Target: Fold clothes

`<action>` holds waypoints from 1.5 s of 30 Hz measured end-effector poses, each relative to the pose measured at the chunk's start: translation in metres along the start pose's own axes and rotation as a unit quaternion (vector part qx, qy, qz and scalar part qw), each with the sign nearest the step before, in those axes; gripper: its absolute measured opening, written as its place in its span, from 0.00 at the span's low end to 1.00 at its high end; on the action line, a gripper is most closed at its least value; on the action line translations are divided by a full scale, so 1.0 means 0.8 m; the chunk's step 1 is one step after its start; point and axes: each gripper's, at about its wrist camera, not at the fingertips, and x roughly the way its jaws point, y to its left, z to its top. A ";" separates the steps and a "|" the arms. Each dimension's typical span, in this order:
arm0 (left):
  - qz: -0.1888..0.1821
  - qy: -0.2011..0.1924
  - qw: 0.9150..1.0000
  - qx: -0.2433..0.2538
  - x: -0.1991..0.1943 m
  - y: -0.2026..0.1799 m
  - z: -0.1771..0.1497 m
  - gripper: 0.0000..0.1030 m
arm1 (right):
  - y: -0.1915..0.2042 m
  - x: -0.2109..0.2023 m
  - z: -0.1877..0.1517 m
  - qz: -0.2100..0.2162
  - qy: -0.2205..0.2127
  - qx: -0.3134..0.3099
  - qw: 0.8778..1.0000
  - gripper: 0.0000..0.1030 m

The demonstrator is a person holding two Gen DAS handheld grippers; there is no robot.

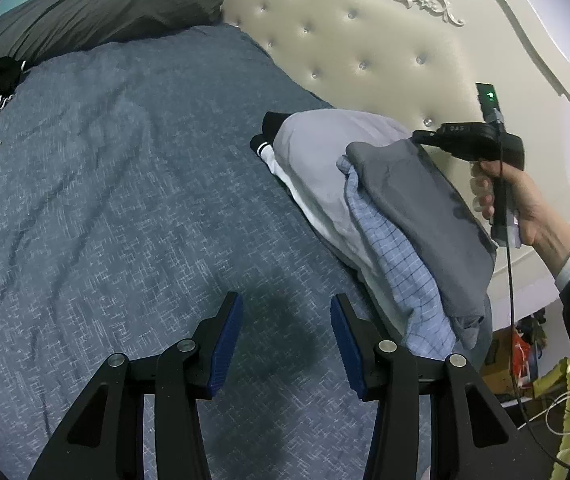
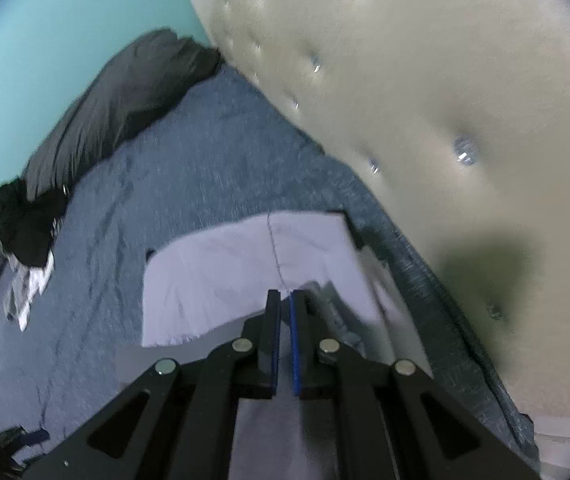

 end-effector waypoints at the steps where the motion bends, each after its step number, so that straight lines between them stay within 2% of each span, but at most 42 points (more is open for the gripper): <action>1: -0.002 -0.002 1.000 -0.002 -0.002 -0.002 0.001 0.48 | 0.000 -0.006 0.001 0.000 -0.004 0.001 1.000 0.04; 15: -0.009 -0.020 1.000 0.017 -0.058 -0.038 -0.005 0.48 | 0.009 -0.073 -0.022 -0.002 -0.019 -0.002 1.000 0.04; 23: -0.003 -0.033 0.999 0.018 -0.100 -0.052 -0.007 0.48 | 0.029 -0.112 -0.059 0.003 -0.025 -0.010 1.000 0.04; 37: 0.021 -0.060 0.998 0.022 -0.161 -0.078 -0.023 0.49 | 0.072 -0.212 -0.128 0.023 -0.076 -0.011 0.997 0.04; 45: 0.029 -0.078 0.996 0.036 -0.199 -0.101 -0.036 0.53 | 0.096 -0.267 -0.171 0.020 -0.093 -0.008 0.995 0.06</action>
